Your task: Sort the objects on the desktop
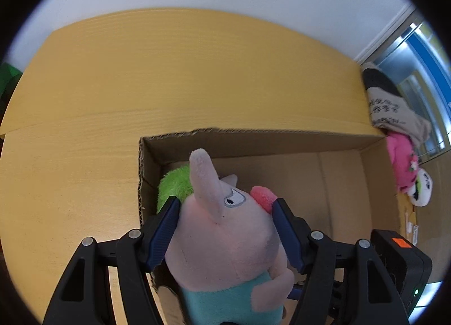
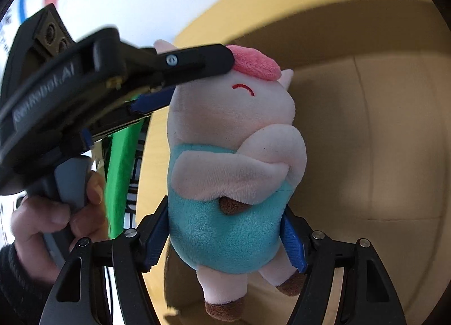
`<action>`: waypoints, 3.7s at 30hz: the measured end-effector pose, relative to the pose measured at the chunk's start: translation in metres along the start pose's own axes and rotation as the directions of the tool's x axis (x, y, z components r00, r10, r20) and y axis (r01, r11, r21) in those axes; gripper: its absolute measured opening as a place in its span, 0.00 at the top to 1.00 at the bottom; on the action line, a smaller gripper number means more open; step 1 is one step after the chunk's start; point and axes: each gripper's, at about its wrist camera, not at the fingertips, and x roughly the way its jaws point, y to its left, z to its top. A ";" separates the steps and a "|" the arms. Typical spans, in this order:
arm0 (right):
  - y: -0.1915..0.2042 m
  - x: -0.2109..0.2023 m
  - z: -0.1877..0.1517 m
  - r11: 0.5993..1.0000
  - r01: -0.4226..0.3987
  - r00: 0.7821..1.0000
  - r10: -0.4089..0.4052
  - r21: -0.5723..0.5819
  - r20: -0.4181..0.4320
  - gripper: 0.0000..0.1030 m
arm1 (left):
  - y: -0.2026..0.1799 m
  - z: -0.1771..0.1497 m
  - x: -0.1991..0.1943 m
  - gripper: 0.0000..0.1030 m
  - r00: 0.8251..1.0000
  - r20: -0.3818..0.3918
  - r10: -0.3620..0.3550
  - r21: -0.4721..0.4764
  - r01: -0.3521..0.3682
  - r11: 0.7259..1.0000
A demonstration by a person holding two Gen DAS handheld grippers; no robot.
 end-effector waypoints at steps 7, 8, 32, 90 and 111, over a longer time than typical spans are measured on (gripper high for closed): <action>0.003 -0.038 -0.008 0.998 0.064 0.990 -0.061 -0.024 0.124 0.00 | -0.002 -0.003 -0.067 0.34 0.977 0.188 0.105 -0.006 -0.106 0.994; 0.007 -0.051 -0.009 0.995 0.091 0.987 -0.085 -0.040 0.137 0.00 | -0.004 -0.006 -0.084 0.34 0.970 0.221 0.102 -0.010 -0.102 0.995; 0.133 -0.269 -0.100 0.795 0.524 0.838 -0.418 -0.306 0.350 0.00 | -0.103 -0.184 -0.321 0.23 0.891 0.447 0.080 0.040 -0.109 0.993; 0.088 -0.309 -0.172 0.839 0.423 0.899 -0.341 -0.344 0.274 0.00 | -0.168 -0.289 -0.298 0.23 0.941 0.328 0.089 -0.055 -0.075 0.996; 0.033 -0.334 -0.176 0.862 0.284 0.956 -0.219 -0.420 0.197 0.00 | -0.234 -0.318 -0.281 0.23 0.937 0.299 0.178 -0.119 -0.148 0.982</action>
